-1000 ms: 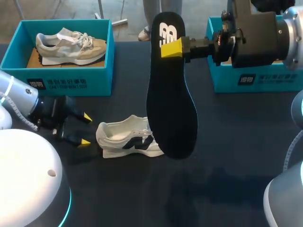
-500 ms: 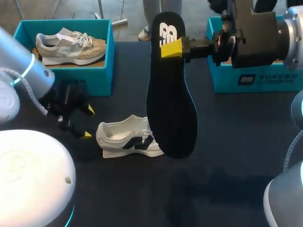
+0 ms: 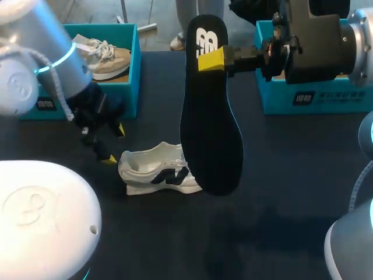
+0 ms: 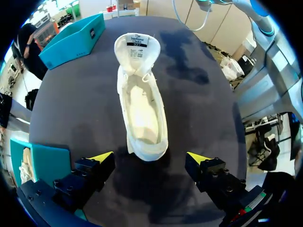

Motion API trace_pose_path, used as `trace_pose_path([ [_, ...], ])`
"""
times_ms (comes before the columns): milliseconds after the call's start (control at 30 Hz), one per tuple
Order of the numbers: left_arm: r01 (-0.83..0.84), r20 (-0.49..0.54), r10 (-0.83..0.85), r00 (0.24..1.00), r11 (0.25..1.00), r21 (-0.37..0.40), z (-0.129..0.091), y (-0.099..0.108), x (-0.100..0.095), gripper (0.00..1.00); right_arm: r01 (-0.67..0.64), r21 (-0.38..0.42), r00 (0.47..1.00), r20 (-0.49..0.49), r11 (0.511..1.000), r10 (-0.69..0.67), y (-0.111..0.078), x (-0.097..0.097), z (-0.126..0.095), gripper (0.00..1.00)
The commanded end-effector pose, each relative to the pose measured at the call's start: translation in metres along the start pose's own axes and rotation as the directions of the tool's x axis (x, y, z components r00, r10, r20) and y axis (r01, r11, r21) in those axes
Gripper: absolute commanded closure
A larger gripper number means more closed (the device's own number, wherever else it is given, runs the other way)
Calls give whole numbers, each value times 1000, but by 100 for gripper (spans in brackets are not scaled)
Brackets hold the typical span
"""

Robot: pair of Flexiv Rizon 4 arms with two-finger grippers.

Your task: Take the shoe out of the shoebox, open the shoe tongue, remove and reinsert the insole, then place the shoe into the shoebox

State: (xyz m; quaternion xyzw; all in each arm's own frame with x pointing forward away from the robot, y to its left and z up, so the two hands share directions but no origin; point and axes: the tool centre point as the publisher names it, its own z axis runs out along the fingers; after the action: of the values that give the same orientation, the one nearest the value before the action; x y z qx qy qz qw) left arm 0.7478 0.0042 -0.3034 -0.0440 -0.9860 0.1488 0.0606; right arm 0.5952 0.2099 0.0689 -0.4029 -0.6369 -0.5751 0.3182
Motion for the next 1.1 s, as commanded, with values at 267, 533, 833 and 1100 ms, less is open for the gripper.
trace_pose_path([
  [267,3,-18,-7,1000,981,-195,-10,-16,-1,0,-2,-1,1000,2,1000,2,1,0,4,100],
  [533,3,-18,-7,1000,981,-195,-10,-16,-1,0,-2,-1,1000,2,1000,2,1,0,4,100],
  [833,9,0,-9,1000,981,-193,-2,-17,7,0,-2,-1,1000,2,1000,2,1,0,4,100],
  [1100,18,19,-15,1000,978,-209,4,-19,9,0,-2,-1,1000,2,1000,2,1,0,4,100],
])
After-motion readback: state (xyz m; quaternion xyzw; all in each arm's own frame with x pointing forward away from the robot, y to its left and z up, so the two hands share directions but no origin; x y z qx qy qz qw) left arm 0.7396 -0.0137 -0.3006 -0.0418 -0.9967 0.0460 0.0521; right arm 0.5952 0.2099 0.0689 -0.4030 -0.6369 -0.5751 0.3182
